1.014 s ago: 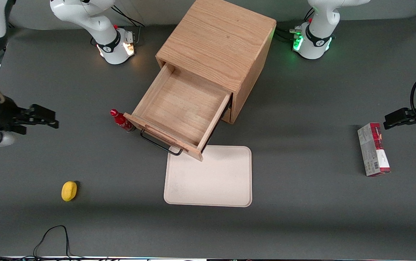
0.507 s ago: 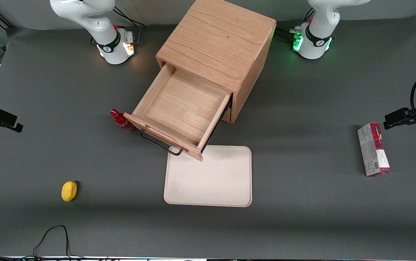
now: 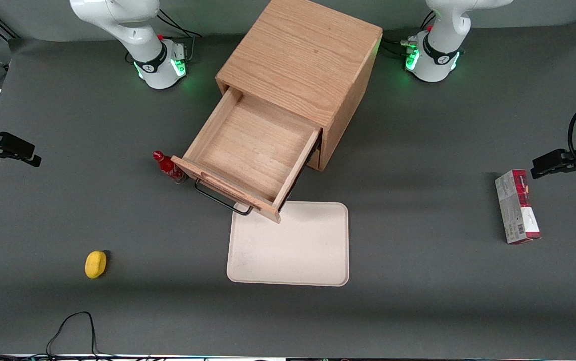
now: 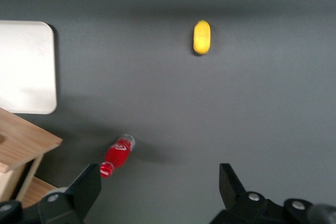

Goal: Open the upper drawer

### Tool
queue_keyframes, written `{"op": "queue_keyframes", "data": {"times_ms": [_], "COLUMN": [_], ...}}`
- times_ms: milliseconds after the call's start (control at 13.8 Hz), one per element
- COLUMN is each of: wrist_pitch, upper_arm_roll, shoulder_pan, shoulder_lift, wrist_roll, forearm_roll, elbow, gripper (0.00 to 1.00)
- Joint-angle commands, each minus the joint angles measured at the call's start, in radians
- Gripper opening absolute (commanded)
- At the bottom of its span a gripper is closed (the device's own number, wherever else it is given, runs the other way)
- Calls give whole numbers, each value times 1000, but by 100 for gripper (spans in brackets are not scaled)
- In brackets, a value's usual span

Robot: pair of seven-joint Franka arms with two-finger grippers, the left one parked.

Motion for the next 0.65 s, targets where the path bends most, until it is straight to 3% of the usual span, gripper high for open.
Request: {"op": "queue_keyframes", "data": {"times_ms": [0,580], "wrist_pitch": [-19,-22], "upper_arm_roll": [12,6], "shoulder_pan": [11,11], "shoulder_lift": [-12,-10], "wrist_roll": [10,22], "forearm_roll": [-38,-36], "elbow": [-17,-15], "gripper": [100,100]}}
